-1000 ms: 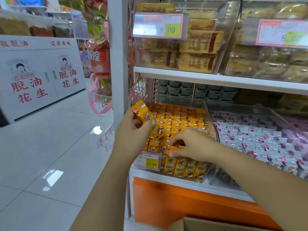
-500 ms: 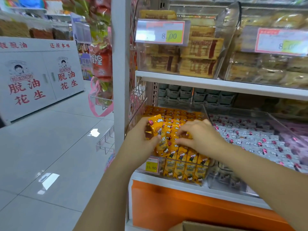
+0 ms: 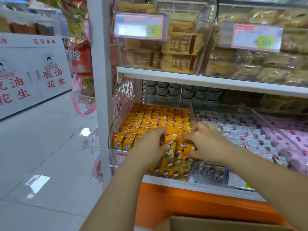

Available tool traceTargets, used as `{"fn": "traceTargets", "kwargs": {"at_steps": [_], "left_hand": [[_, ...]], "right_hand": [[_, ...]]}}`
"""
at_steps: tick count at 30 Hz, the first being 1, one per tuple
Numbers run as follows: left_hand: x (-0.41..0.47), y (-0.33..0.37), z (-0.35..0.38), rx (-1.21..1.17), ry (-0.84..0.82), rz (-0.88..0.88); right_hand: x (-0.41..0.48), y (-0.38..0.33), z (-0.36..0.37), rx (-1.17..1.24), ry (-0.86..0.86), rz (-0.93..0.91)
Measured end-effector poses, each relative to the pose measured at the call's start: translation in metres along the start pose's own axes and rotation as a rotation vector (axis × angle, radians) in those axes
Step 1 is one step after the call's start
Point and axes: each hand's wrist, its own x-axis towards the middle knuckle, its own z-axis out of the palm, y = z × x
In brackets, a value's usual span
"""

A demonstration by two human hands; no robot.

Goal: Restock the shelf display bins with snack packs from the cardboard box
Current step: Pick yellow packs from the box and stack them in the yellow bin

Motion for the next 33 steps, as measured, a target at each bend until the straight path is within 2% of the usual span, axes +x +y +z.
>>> {"fn": "traceTargets", "kwargs": {"at_steps": [4, 10, 12, 14, 16, 18, 20, 24, 26, 29, 33], "left_hand": [[0.002, 0.001, 0.003, 0.072, -0.017, -0.067], [-0.001, 0.003, 0.008, 0.094, 0.004, -0.058], [-0.004, 0.003, 0.005, 0.079, 0.026, -0.005], [-0.007, 0.004, 0.000, 0.046, 0.093, 0.074], [-0.008, 0.007, -0.003, -0.039, 0.139, 0.124], [-0.008, 0.011, -0.001, -0.131, 0.120, 0.139], [-0.005, 0.015, 0.006, -0.211, 0.076, 0.149], [0.009, 0.012, 0.010, -0.328, 0.070, 0.090], [0.016, 0.004, 0.010, -0.249, 0.081, 0.034], [0.023, 0.001, 0.020, 0.069, 0.020, 0.006], [0.032, 0.012, 0.032, 0.389, -0.136, 0.008]], "right_hand": [[0.009, -0.005, 0.003, -0.040, 0.033, 0.032], [0.012, -0.006, 0.006, -0.078, 0.059, 0.031], [0.008, -0.004, 0.005, 0.023, 0.105, 0.009], [0.002, -0.003, -0.002, 0.236, 0.170, -0.034], [-0.005, -0.003, -0.014, 0.534, 0.149, -0.098], [-0.009, -0.004, -0.025, 0.705, 0.122, -0.160], [-0.008, 0.000, -0.031, 0.694, 0.157, -0.182], [-0.008, 0.017, -0.038, 0.675, 0.281, -0.089], [-0.011, 0.026, -0.038, 0.710, 0.338, -0.033], [-0.015, 0.030, -0.033, 0.742, 0.369, 0.033], [-0.018, 0.021, -0.026, 0.704, 0.235, 0.026]]}}
